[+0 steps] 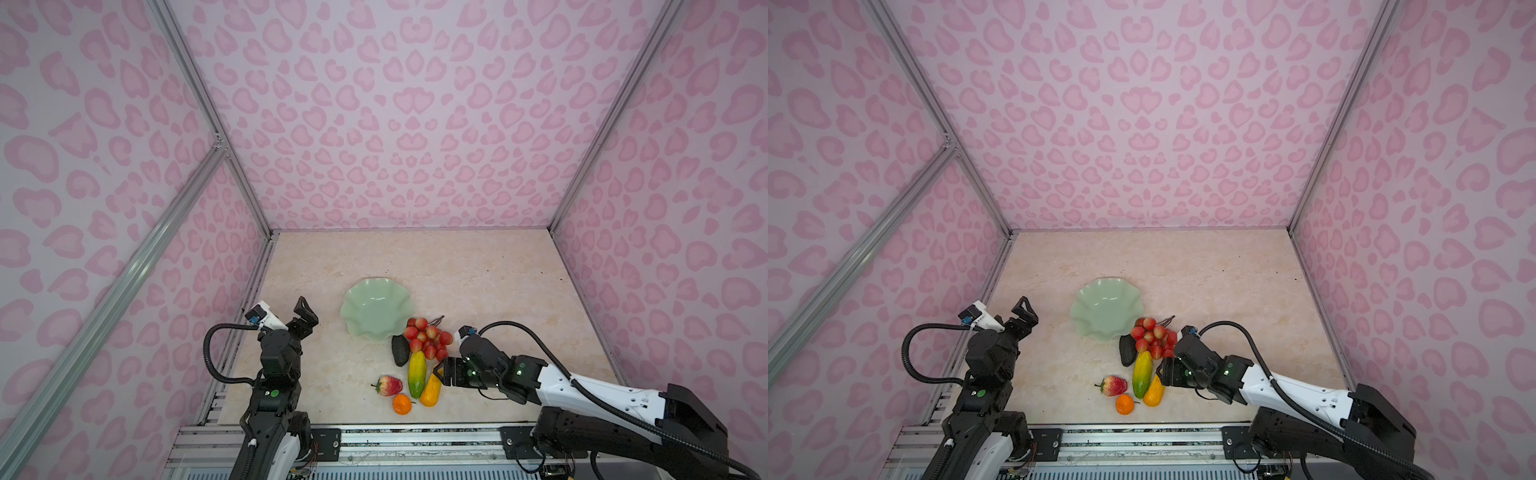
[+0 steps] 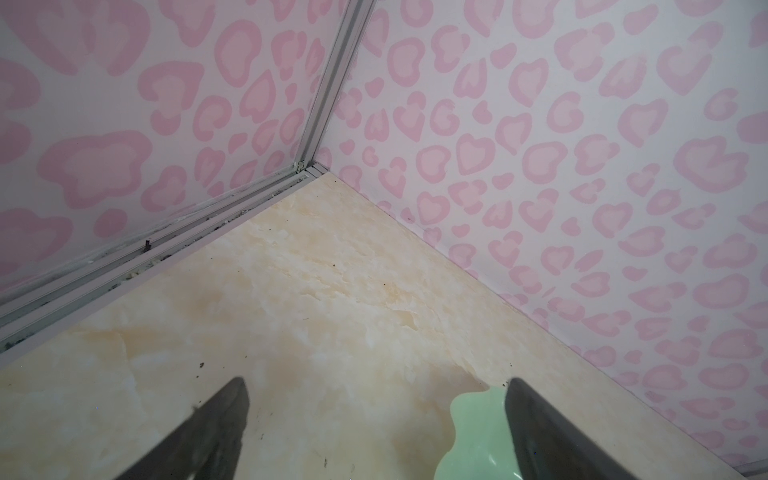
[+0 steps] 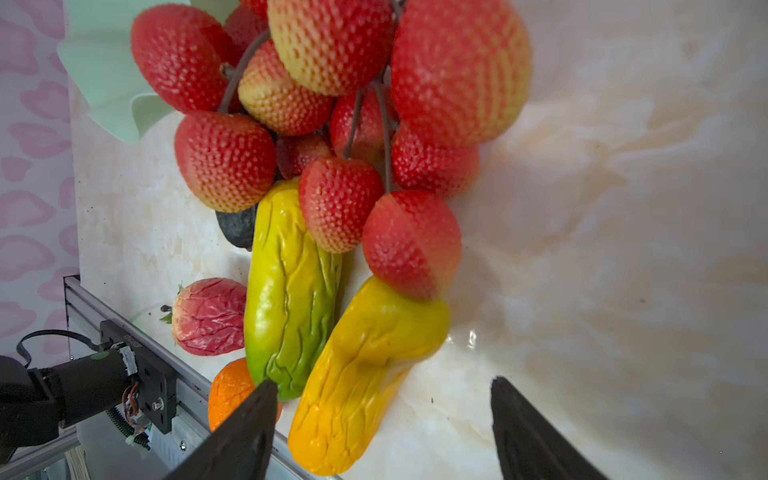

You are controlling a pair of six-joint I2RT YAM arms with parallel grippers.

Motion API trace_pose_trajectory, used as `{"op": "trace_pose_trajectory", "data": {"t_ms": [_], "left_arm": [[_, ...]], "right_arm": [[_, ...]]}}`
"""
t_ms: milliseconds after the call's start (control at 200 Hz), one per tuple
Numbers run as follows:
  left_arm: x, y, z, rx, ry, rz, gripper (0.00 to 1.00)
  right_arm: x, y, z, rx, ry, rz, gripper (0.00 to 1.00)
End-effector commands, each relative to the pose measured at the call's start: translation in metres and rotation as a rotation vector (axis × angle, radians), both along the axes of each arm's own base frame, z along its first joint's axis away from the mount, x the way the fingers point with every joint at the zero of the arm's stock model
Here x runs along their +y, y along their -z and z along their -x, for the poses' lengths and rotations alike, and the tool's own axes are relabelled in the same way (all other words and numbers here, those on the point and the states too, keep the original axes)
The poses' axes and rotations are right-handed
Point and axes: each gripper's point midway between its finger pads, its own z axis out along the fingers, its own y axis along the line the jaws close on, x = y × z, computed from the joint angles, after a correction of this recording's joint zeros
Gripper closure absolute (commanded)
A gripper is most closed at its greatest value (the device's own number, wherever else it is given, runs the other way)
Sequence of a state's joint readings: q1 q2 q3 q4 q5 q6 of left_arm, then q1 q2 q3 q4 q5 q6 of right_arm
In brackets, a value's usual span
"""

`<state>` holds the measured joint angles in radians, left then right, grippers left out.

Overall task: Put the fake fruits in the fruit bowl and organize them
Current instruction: 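Reach the right gripper down and grasp the yellow squash, then carry the yellow squash into the green bowl and release it with the right gripper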

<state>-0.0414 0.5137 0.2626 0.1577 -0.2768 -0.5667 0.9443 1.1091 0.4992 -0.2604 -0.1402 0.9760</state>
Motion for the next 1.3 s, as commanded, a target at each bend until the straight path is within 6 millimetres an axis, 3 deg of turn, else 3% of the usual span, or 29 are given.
{"op": "trace_pose_trajectory", "data": {"t_ms": [0,235,425,520,665,800,875,980,1100,1195,1290], "left_arm": [[0.000,0.000,0.003,-0.001,0.003,0.002,0.03],[0.004,0.004,0.011,-0.004,-0.020,0.001,0.03],[0.006,0.007,0.015,-0.002,-0.034,0.001,0.03],[0.007,0.008,0.017,-0.004,-0.037,0.003,0.03],[0.008,0.009,0.018,0.001,-0.045,0.001,0.03],[0.007,0.016,0.018,0.029,-0.038,0.008,0.03],[0.003,0.020,0.020,0.052,-0.019,0.018,0.03],[-0.008,0.024,0.021,0.074,0.049,0.032,0.03],[-0.019,0.028,0.025,0.098,0.106,0.078,0.03],[-0.025,0.027,0.029,0.120,0.137,0.090,0.03],[-0.029,0.023,0.036,0.136,0.162,0.096,0.02]], "right_arm": [[0.014,0.004,0.000,0.033,-0.017,-0.016,0.21],[0.021,0.027,-0.001,0.103,-0.036,0.059,0.28],[0.015,0.039,-0.004,0.116,-0.026,0.127,0.51],[0.008,0.035,-0.008,0.088,-0.008,0.138,0.63],[-0.007,0.003,-0.013,-0.014,0.017,0.143,0.71],[-0.021,-0.056,-0.028,-0.196,0.042,0.133,0.75],[-0.017,-0.086,-0.042,-0.304,0.041,0.119,0.75],[0.008,-0.127,-0.073,-0.459,-0.002,0.124,0.76],[0.073,-0.162,-0.115,-0.548,-0.111,0.074,0.74],[0.124,-0.167,-0.146,-0.513,-0.200,0.031,0.74],[0.160,-0.154,-0.175,-0.508,-0.274,0.084,0.75]]}}
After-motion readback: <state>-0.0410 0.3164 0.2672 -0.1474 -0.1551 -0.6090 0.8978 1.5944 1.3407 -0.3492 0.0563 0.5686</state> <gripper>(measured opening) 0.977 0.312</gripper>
